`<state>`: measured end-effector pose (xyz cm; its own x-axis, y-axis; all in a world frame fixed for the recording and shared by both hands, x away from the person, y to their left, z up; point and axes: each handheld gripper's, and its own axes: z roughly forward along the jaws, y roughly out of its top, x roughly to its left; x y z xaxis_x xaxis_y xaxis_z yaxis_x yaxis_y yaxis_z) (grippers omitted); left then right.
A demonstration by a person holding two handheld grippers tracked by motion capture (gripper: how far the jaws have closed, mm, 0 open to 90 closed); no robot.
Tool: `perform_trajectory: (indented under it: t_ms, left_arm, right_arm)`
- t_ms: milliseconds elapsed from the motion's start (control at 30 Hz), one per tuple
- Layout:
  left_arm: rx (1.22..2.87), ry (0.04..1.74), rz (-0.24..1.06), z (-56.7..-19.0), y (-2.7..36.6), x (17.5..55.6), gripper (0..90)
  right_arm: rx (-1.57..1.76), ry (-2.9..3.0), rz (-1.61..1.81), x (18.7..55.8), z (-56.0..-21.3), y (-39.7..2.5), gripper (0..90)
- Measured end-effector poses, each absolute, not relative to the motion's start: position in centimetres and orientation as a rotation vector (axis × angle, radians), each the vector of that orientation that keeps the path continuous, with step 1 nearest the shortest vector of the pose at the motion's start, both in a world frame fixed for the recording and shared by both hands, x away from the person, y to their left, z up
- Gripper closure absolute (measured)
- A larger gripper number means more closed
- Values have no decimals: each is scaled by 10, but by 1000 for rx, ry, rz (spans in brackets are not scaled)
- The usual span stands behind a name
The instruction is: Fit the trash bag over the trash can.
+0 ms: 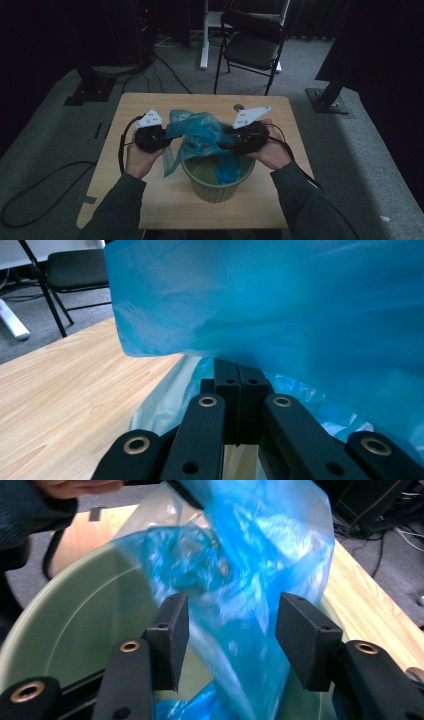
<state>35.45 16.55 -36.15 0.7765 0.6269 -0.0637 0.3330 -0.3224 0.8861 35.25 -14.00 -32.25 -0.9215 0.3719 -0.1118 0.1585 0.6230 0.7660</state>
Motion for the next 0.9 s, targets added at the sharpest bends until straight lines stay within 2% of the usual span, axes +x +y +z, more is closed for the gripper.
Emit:
perform_trajectory:
  t_ms: [233, 333, 400, 433, 467, 500, 900]
  left_arm:
    - [1942, 708, 346, -363, 160, 354, 900]
    - [1942, 708, 344, -363, 160, 354, 900]
    - [1942, 708, 344, -363, 160, 354, 900]
    - [1935, 713, 346, -363, 163, 356, 900]
    - [1929, 719, 345, -363, 164, 356, 900]
    - [1926, 727, 344, -363, 166, 357, 900]
    - [1913, 803, 314, -371, 175, 366, 900]
  right_arm:
    - [471, 2555, 1143, 365, -321, -112, 481]
    - [515, 2533, 978, 377, -327, -99, 666]
    - [536, 2530, 959, 380, -329, -100, 666]
    - [536, 2530, 959, 380, -329, -100, 723]
    - [612, 2516, 938, 388, -331, -106, 853]
    - [656, 2506, 945, 390, -332, -110, 869]
    - [912, 2427, 947, 397, -335, -156, 894]
